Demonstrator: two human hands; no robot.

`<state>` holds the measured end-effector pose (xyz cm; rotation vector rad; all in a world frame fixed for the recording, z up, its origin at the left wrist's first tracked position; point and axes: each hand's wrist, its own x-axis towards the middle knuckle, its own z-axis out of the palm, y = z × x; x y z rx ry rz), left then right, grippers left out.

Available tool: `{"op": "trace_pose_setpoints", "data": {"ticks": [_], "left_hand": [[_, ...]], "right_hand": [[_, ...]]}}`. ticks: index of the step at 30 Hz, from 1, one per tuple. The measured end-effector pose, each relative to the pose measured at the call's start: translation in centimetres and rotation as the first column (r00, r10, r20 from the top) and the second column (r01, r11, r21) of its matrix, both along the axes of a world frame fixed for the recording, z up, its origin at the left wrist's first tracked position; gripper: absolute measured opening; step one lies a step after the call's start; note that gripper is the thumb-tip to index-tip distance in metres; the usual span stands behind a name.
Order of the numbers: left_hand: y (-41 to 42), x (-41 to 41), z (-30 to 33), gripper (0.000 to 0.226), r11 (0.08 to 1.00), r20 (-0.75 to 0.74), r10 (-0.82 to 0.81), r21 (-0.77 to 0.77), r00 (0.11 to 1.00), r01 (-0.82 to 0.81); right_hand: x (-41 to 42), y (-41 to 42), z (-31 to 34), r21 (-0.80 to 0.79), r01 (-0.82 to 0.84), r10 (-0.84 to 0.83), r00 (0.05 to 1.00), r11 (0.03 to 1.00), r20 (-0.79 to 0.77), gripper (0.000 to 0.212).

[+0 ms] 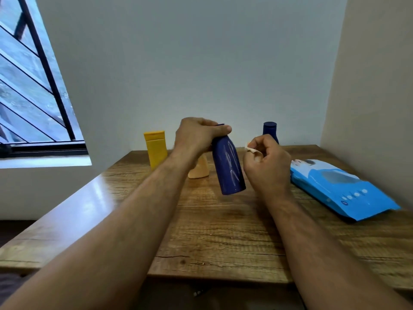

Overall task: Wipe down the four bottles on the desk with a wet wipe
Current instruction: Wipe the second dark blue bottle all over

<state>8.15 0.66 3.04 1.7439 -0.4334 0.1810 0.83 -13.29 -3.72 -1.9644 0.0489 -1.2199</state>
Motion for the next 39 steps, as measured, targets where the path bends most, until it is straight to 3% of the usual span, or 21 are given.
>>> {"op": "trace_pose_setpoints", "data": {"ticks": [7, 10, 14, 22, 26, 31, 36, 39], "left_hand": [[4.8, 0.6, -3.9, 0.025, 0.953, -0.332, -0.262, -0.238, 0.906, 0.188], [5.5, 1.1, -6.7, 0.02, 0.886, -0.354, -0.367, -0.415, 0.86, 0.207], [6.0, 1.5, -8.4, 0.038, 0.878, -0.383, -0.419, -0.401, 0.823, 0.26], [5.5, 2.0, -8.7, 0.058, 0.792, -0.306, -0.466, -0.562, 0.831, 0.237], [5.3, 1.5, -8.7, 0.056, 0.792, -0.294, -0.45, -0.568, 0.843, 0.225], [5.5, 1.3, -8.2, 0.039, 0.82, -0.317, -0.338, -0.561, 0.886, 0.112], [5.5, 0.8, -8.3, 0.038, 0.859, -0.344, -0.373, -0.479, 0.861, 0.181], [5.2, 0.0, -8.4, 0.031, 0.876, -0.355, -0.376, -0.437, 0.856, 0.203]], "right_hand": [[0.1, 1.8, 0.0, -0.086, -0.173, 0.171, 0.985, 0.981, -0.036, 0.021], [0.4, 2.2, -0.2, -0.096, -0.238, 0.232, 0.97, 0.966, -0.071, 0.024], [0.9, 2.5, -0.4, -0.122, -0.276, 0.261, 0.957, 0.953, -0.124, 0.02], [1.3, 3.4, -0.7, -0.173, -0.38, 0.338, 0.913, 0.909, -0.229, 0.02], [1.1, 3.5, -0.8, -0.292, -0.397, 0.33, 0.909, 0.87, -0.254, 0.018], [0.3, 4.1, -0.8, -0.17, -0.584, 0.465, 0.762, 0.794, -0.451, 0.015], [1.1, 4.2, -0.9, -0.258, -0.399, 0.326, 0.902, 0.88, -0.284, 0.019], [1.5, 4.2, -0.8, -0.227, -0.344, 0.298, 0.93, 0.911, -0.214, 0.02]]}}
